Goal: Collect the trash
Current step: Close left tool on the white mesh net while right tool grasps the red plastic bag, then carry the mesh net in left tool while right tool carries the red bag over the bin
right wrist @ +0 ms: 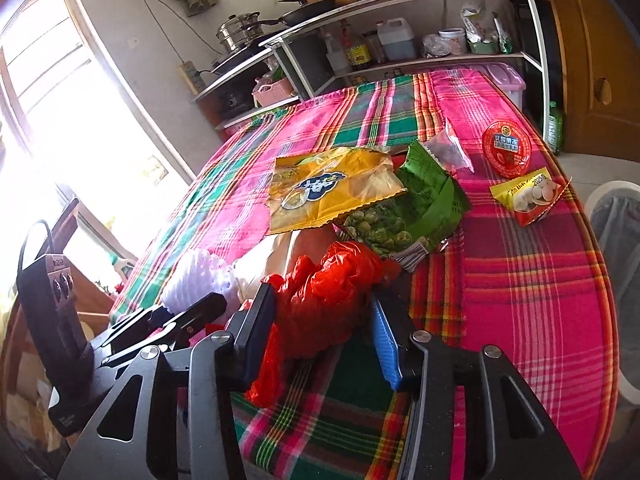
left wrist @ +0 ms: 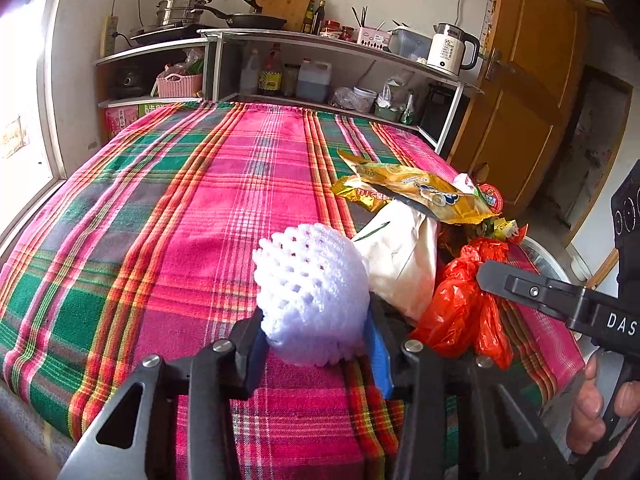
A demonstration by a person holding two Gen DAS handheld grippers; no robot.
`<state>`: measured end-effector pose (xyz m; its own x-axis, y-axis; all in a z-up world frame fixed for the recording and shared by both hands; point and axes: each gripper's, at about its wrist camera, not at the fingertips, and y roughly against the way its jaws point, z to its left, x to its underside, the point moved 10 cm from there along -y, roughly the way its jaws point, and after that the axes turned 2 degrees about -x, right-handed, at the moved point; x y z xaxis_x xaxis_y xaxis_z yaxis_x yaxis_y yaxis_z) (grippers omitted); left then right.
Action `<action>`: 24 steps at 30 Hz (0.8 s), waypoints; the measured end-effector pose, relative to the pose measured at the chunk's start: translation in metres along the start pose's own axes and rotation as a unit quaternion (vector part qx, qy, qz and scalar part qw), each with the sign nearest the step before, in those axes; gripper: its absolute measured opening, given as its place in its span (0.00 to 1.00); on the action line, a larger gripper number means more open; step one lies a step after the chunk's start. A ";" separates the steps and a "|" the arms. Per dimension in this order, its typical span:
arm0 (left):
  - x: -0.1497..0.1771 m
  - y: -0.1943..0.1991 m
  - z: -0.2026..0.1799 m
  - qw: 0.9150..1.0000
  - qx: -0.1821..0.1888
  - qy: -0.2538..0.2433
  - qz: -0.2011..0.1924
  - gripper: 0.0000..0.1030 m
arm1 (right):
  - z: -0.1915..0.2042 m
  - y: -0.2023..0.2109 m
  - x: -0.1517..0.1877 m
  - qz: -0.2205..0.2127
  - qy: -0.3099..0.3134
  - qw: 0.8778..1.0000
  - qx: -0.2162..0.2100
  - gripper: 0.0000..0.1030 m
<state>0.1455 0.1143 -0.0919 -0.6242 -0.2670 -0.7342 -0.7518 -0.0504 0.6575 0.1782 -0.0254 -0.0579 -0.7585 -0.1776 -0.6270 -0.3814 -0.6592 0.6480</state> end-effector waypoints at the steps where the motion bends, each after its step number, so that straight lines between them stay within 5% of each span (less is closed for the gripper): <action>1: -0.001 0.001 0.000 1.000 -0.001 0.000 -0.002 0.40 | 0.001 0.001 0.000 -0.002 0.002 1.000 0.001 0.44; 14: -0.012 0.029 -0.008 1.000 -0.002 -0.003 -0.029 0.33 | -0.023 0.041 -0.001 -0.037 -0.025 0.999 0.015 0.44; 24: -0.030 0.037 -0.078 0.996 0.065 -0.042 -0.044 0.33 | -0.074 0.099 -0.007 -0.092 -0.062 0.992 0.064 0.44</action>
<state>0.1531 0.0449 -0.0327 -0.5668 -0.1844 -0.8030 -0.8218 0.0566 0.5670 0.1854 -0.1434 -0.0218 -0.7257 0.0339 -0.6872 -0.5780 -0.5720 0.5821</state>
